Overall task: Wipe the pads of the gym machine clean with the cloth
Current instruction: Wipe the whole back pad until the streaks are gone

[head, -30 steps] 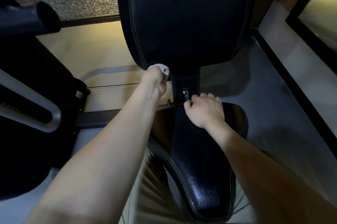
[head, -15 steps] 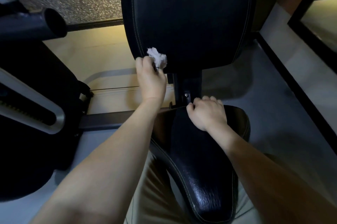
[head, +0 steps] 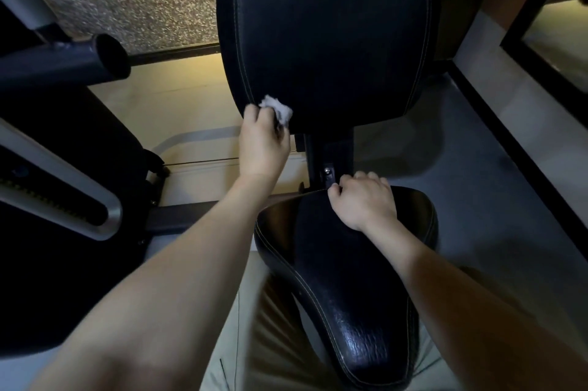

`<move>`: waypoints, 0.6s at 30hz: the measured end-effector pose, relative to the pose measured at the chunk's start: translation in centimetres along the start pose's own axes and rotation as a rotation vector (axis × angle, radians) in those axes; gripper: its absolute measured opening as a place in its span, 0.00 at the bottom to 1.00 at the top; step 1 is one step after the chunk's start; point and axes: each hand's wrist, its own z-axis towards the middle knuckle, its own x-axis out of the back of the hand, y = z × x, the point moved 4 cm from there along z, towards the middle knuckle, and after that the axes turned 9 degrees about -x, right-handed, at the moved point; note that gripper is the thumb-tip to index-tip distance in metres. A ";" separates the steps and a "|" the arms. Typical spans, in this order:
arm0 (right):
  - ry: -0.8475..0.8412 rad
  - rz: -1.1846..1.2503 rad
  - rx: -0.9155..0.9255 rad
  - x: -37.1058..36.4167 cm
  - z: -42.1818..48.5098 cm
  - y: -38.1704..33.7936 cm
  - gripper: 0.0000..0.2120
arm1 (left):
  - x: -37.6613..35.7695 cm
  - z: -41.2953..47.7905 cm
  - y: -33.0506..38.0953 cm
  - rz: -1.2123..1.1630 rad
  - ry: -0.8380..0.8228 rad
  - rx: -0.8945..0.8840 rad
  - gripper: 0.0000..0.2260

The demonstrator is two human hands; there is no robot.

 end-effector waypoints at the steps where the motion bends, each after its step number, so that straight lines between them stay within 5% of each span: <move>1: 0.006 0.002 0.005 0.0 0.0 -0.1 0.25 | 0.1 -0.1 0.0 -0.007 -0.017 -0.008 0.05; 7: 0.002 0.007 -0.001 0.0 0.0 0.1 0.25 | 3.3 4.0 0.1 0.000 0.206 -0.028 0.12; 13: -0.001 0.001 -0.002 0.1 0.0 0.0 0.26 | 1.1 0.4 -0.3 0.103 -0.056 -0.178 0.02; 18: -0.011 -0.011 -0.011 0.3 0.1 0.1 0.26 | 3.3 1.7 1.3 0.280 -0.191 -0.321 0.04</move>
